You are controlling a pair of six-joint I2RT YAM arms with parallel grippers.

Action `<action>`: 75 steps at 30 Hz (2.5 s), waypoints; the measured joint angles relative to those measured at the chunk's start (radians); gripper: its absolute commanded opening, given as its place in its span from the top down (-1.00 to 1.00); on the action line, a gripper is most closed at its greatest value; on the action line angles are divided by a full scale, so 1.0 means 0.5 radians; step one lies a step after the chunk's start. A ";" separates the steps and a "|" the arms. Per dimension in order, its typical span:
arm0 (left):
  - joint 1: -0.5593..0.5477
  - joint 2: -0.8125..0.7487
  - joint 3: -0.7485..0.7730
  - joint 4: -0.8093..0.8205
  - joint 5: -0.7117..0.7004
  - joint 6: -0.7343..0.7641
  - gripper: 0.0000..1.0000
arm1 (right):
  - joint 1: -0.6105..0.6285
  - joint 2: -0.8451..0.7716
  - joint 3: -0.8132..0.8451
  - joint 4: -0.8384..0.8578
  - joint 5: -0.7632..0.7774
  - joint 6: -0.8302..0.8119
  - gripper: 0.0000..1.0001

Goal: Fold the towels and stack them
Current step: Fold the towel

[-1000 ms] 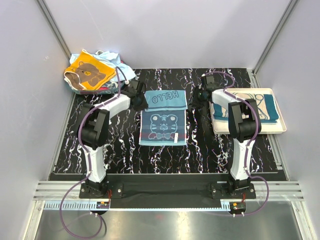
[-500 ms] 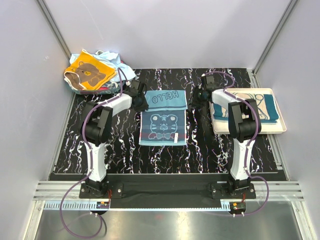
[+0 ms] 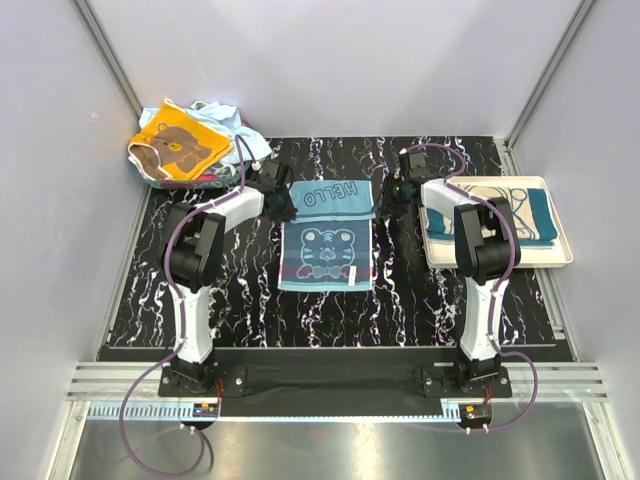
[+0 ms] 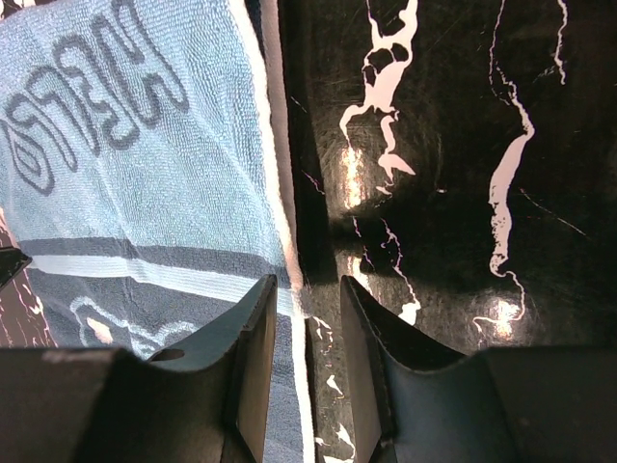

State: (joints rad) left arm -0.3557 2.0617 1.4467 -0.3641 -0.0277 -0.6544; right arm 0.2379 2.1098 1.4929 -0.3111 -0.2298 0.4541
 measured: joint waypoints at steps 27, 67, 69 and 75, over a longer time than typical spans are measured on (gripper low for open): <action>0.002 0.001 0.027 0.009 0.037 0.001 1.00 | 0.026 0.072 0.012 0.030 -0.031 0.066 0.64; 0.053 -0.849 -0.619 -0.072 0.126 -0.014 1.00 | 0.153 -0.747 -0.607 0.048 -0.141 0.185 1.00; 0.037 -0.913 -0.689 -0.051 0.133 -0.018 1.00 | 0.170 -0.790 -0.671 0.055 -0.140 0.188 1.00; -0.040 -1.033 -0.810 -0.027 0.139 -0.018 1.00 | 0.215 -0.894 -0.816 0.072 -0.112 0.197 1.00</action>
State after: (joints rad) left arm -0.3756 1.5452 1.0416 -0.3775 0.0418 -0.6636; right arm 0.3454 1.6627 1.0851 -0.2752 -0.2859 0.5526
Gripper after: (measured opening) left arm 0.015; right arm 0.012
